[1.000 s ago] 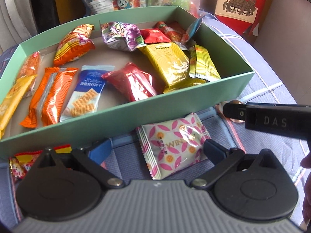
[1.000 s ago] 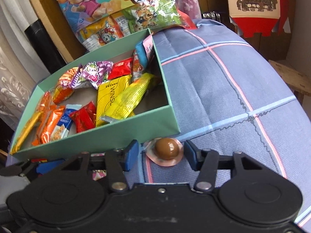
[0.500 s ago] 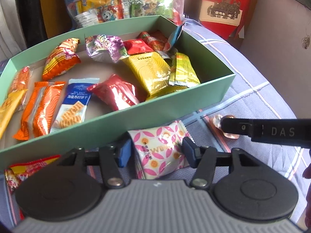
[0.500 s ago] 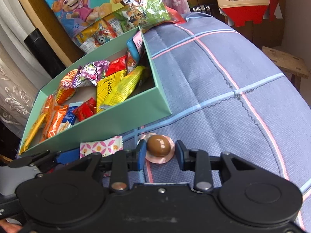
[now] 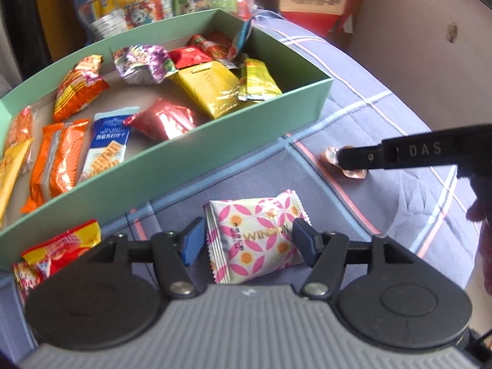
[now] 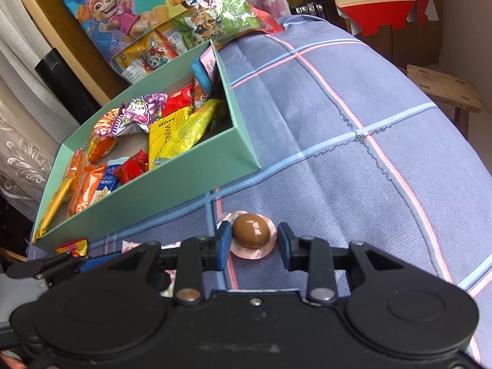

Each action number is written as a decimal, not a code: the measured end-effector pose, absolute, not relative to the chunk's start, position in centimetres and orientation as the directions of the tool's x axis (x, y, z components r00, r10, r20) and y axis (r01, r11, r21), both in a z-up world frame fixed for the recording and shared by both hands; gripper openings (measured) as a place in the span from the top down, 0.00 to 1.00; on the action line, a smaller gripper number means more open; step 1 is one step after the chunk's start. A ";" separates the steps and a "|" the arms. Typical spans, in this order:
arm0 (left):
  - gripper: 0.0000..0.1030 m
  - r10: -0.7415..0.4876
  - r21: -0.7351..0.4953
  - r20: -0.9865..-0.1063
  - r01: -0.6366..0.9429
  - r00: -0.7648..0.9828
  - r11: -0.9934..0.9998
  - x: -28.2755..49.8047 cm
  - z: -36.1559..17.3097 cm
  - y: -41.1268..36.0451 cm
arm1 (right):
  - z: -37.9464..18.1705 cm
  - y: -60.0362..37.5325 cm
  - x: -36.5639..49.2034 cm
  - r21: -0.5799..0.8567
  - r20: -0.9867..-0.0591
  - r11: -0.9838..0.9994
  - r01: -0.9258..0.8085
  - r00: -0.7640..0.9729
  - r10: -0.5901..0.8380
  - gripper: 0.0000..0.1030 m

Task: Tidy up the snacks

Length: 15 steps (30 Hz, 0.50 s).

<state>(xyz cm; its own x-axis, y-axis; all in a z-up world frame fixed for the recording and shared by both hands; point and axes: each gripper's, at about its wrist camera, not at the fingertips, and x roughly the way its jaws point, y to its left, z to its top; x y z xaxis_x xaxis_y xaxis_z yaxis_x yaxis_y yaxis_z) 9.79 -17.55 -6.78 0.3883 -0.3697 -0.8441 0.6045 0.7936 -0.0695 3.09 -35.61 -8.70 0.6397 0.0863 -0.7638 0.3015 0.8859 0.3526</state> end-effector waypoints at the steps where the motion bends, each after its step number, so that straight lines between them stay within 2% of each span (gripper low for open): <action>1: 0.25 -0.379 -0.055 -0.843 0.641 0.380 0.765 9.8 -6.6 -17.6 | -8.7 -35.7 3.0 0.351 -0.765 0.886 0.303 0.638 0.085 0.69; 5: 0.12 -0.384 0.056 -0.823 0.733 0.418 0.677 9.8 -6.1 -18.1 | -8.7 -35.8 2.4 0.362 -0.766 0.878 0.315 0.636 0.087 0.69; 10: 0.09 -0.397 0.051 -0.848 0.799 0.351 0.598 9.7 -6.6 -19.4 | -8.7 -35.8 2.0 0.379 -0.766 0.865 0.329 0.636 0.093 0.69; 12: 0.05 -0.387 0.095 -0.846 0.818 0.366 0.567 9.2 -6.8 -19.8 | -8.7 -35.7 1.9 0.380 -0.766 0.864 0.331 0.635 0.094 0.69; 15: 0.05 -0.389 0.103 -0.850 0.838 0.354 0.536 8.6 -7.1 -19.5 | -8.7 -35.7 1.8 0.380 -0.768 0.864 0.332 0.634 0.094 0.69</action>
